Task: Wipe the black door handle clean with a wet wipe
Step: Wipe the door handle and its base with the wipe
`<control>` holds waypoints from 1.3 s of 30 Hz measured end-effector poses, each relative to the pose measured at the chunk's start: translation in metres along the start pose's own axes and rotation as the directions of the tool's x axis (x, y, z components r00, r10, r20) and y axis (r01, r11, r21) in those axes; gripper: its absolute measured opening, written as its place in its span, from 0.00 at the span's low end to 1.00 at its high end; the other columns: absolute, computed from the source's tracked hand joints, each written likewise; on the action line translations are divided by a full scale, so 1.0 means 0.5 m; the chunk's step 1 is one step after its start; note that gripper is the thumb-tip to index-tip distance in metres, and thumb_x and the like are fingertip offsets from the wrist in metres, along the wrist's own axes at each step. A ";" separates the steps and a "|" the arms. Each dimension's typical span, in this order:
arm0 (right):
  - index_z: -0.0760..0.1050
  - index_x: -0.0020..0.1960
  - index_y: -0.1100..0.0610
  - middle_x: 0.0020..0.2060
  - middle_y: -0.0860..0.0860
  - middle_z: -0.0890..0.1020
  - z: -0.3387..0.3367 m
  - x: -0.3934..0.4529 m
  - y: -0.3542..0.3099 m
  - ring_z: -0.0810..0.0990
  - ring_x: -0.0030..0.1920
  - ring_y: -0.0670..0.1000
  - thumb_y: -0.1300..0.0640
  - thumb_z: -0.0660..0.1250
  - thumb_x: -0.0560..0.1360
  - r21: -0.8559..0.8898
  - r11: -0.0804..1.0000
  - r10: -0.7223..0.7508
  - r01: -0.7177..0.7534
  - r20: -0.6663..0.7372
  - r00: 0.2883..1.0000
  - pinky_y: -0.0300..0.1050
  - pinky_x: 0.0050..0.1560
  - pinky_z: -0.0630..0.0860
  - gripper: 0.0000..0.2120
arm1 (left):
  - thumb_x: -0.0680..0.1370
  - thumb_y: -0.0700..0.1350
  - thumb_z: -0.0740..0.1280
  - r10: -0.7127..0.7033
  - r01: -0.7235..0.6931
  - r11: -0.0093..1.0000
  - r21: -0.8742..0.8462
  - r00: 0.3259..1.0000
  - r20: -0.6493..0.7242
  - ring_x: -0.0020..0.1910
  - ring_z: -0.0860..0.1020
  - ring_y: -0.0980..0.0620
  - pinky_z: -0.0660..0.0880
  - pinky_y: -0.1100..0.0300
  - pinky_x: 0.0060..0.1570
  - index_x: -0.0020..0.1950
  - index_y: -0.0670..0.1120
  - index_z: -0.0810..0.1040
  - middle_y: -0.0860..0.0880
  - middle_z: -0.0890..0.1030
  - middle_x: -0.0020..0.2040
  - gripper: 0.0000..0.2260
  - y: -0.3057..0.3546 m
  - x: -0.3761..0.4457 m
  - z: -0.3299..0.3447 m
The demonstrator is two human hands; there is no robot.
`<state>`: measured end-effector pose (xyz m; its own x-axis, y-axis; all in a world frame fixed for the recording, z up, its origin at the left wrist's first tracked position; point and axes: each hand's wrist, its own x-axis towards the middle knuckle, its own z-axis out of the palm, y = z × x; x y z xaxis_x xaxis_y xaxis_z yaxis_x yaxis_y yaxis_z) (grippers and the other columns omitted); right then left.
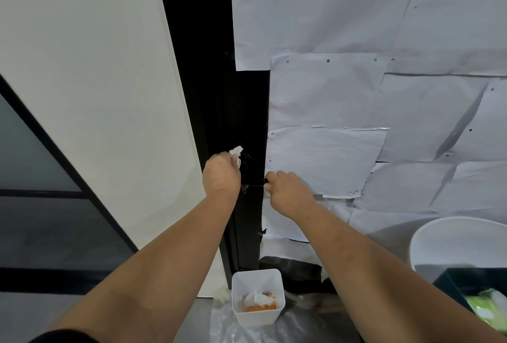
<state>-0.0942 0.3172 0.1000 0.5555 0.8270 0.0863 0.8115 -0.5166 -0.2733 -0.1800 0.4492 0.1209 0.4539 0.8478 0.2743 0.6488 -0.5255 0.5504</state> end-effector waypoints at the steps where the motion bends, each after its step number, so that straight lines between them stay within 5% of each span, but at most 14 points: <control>1: 0.69 0.56 0.57 0.46 0.53 0.74 0.000 0.000 0.000 0.65 0.44 0.52 0.55 0.53 0.80 0.001 1.000 0.001 -0.001 0.000 1.000 0.47 0.41 0.66 0.10 | 0.83 0.48 0.58 -0.033 0.034 0.999 -0.035 0.999 0.037 0.37 0.79 0.47 0.75 0.57 0.35 0.48 0.38 0.78 0.43 0.81 0.41 0.15 -0.007 -0.002 0.002; 4: 0.69 0.55 0.57 0.43 0.51 0.71 0.000 0.000 -0.003 0.65 0.44 0.53 0.56 0.53 0.80 0.009 1.000 0.005 -0.005 0.008 1.000 0.47 0.42 0.66 0.08 | 0.79 0.43 0.65 -0.156 0.175 0.982 -0.072 0.965 0.211 0.34 0.76 0.48 0.70 0.59 0.32 0.40 0.41 0.76 0.46 0.76 0.34 0.09 -0.028 -0.010 0.007; 7: 0.69 0.54 0.57 0.44 0.53 0.73 -0.001 0.000 -0.005 0.65 0.43 0.53 0.58 0.54 0.78 0.019 1.000 0.009 -0.009 0.010 1.000 0.48 0.42 0.66 0.08 | 0.78 0.39 0.63 -0.251 0.295 0.949 -0.110 0.919 0.305 0.32 0.76 0.47 0.72 0.59 0.32 0.32 0.43 0.69 0.46 0.75 0.32 0.14 -0.055 -0.016 0.015; 11: 0.69 0.54 0.57 0.45 0.53 0.73 0.000 0.000 -0.006 0.67 0.44 0.54 0.57 0.53 0.79 0.008 1.000 0.010 -0.010 -0.001 1.000 0.47 0.42 0.65 0.08 | 0.77 0.41 0.61 -0.344 0.434 0.831 -0.347 0.893 0.292 0.42 0.80 0.43 0.80 0.50 0.46 0.31 0.50 0.69 0.49 0.75 0.34 0.14 -0.048 -0.014 0.015; 14: 0.69 0.55 0.58 0.47 0.55 0.75 0.001 0.000 -0.006 0.66 0.44 0.54 0.56 0.53 0.80 0.005 1.000 0.015 -0.015 -0.007 1.000 0.47 0.42 0.65 0.09 | 0.78 0.52 0.61 -0.420 0.503 0.720 -0.479 0.865 0.276 0.35 0.79 0.45 0.77 0.55 0.40 0.31 0.44 0.72 0.46 0.76 0.30 0.18 -0.020 -0.012 0.004; 18: 0.69 0.57 0.57 0.49 0.55 0.76 0.002 -0.001 -0.006 0.65 0.44 0.52 0.54 0.53 0.81 -0.014 1.000 0.017 -0.017 -0.011 1.000 0.47 0.43 0.65 0.11 | 0.75 0.45 0.71 -0.316 0.400 0.729 -0.556 0.916 0.246 0.40 0.81 0.49 0.81 0.54 0.44 0.45 0.44 0.83 0.49 0.81 0.39 0.05 -0.002 -0.018 -0.003; 22: 0.69 0.57 0.56 0.49 0.55 0.76 0.001 0.000 -0.007 0.65 0.44 0.52 0.54 0.53 0.81 -0.027 0.999 0.020 -0.020 -0.013 1.000 0.47 0.43 0.65 0.10 | 0.75 0.40 0.70 -0.112 0.175 0.934 -0.310 0.971 0.211 0.45 0.81 0.50 0.78 0.59 0.48 0.52 0.47 0.84 0.49 0.83 0.47 0.07 0.006 -0.016 -0.007; 27: 0.69 0.58 0.56 0.50 0.55 0.76 0.000 -0.002 -0.009 0.65 0.45 0.52 0.54 0.53 0.81 -0.018 1.000 0.020 -0.020 -0.013 1.000 0.48 0.43 0.66 0.11 | 0.77 0.43 0.69 -0.002 -0.003 0.970 -0.244 1.000 -0.020 0.45 0.81 0.50 0.73 0.65 0.41 0.53 0.48 0.83 0.47 0.80 0.53 0.07 0.010 -0.009 -0.013; 30: 0.69 0.59 0.56 0.50 0.55 0.76 0.000 -0.003 -0.009 0.65 0.45 0.52 0.53 0.53 0.81 -0.013 1.000 0.015 -0.015 -0.016 1.000 0.48 0.43 0.67 0.11 | 0.77 0.50 0.69 -0.036 0.035 0.981 -0.191 0.999 -0.002 0.40 0.78 0.52 0.70 0.67 0.35 0.59 0.46 0.80 0.48 0.79 0.50 0.13 0.020 -0.001 0.001; 34: 0.69 0.59 0.57 0.50 0.55 0.76 0.000 -0.003 -0.007 0.64 0.44 0.52 0.54 0.53 0.81 -0.012 1.000 0.006 -0.006 -0.014 1.000 0.48 0.43 0.66 0.11 | 0.77 0.51 0.69 0.080 -0.079 0.996 0.033 0.997 -0.018 0.43 0.80 0.49 0.73 0.63 0.36 0.56 0.45 0.81 0.46 0.79 0.51 0.12 0.025 0.003 0.014; 39: 0.69 0.57 0.58 0.49 0.56 0.76 0.004 -0.002 -0.003 0.64 0.44 0.53 0.54 0.53 0.81 -0.003 1.000 -0.005 0.005 -0.023 1.000 0.48 0.43 0.67 0.11 | 0.75 0.53 0.71 0.137 -0.132 0.987 0.091 0.989 -0.054 0.44 0.80 0.47 0.77 0.58 0.38 0.52 0.43 0.82 0.45 0.80 0.50 0.14 0.034 0.005 0.010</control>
<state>-0.0962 0.3176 0.0985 0.5553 0.8243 0.1102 0.8149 -0.5128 -0.2700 -0.1647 0.4422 0.1269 0.5051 0.7702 0.3893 0.6358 -0.6372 0.4356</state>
